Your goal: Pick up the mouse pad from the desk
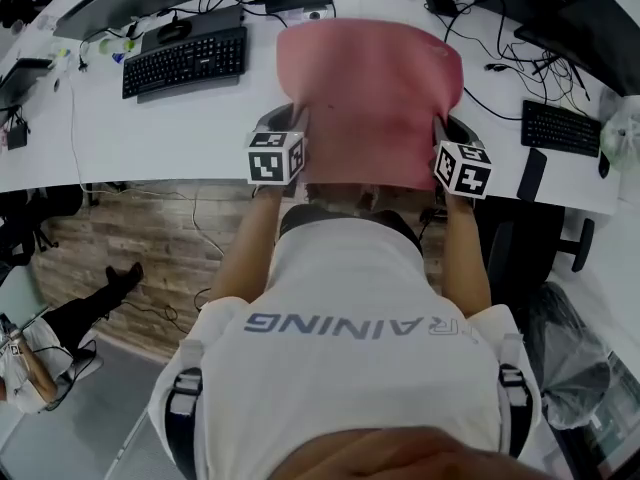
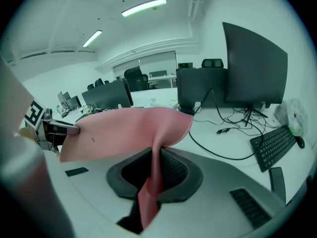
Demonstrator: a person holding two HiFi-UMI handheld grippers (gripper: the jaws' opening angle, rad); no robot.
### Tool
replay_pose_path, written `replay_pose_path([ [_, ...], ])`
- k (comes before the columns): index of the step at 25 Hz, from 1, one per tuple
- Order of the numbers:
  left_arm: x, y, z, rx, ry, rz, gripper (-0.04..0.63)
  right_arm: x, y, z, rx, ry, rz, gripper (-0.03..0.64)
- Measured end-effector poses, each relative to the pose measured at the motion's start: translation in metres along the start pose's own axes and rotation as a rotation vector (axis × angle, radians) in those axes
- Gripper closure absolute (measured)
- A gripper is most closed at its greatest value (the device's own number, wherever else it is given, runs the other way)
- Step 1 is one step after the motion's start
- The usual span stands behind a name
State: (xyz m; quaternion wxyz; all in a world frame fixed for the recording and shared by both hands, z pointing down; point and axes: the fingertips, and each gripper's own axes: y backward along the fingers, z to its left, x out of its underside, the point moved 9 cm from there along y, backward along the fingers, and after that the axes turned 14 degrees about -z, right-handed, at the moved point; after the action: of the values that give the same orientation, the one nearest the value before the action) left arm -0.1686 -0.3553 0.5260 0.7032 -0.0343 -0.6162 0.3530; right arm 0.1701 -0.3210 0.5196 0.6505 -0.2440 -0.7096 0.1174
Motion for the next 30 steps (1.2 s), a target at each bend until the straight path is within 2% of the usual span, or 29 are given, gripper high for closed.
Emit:
replay_pose_path([
  [6,-0.069,0.026,-0.005,0.01,-0.062,-0.191,0.499,-0.07,0.022,0.013,-0.019,0.002,-0.196,0.555],
  [12,-0.135,0.061,-0.012,0.037,-0.09,-0.376,0.499,-0.139,0.059,0.028,-0.006,0.064,-0.41,0.555],
  [18,-0.184,0.091,-0.021,0.059,-0.139,-0.548,0.499,-0.191,0.092,0.042,0.019,0.14,-0.596,0.555],
  [25,-0.221,0.119,-0.026,0.069,-0.18,-0.693,0.497,-0.232,0.118,0.058,0.048,0.216,-0.748,0.555],
  [30,-0.239,0.142,-0.026,0.078,-0.201,-0.766,0.497,-0.25,0.134,0.071,0.051,0.241,-0.832,0.555],
])
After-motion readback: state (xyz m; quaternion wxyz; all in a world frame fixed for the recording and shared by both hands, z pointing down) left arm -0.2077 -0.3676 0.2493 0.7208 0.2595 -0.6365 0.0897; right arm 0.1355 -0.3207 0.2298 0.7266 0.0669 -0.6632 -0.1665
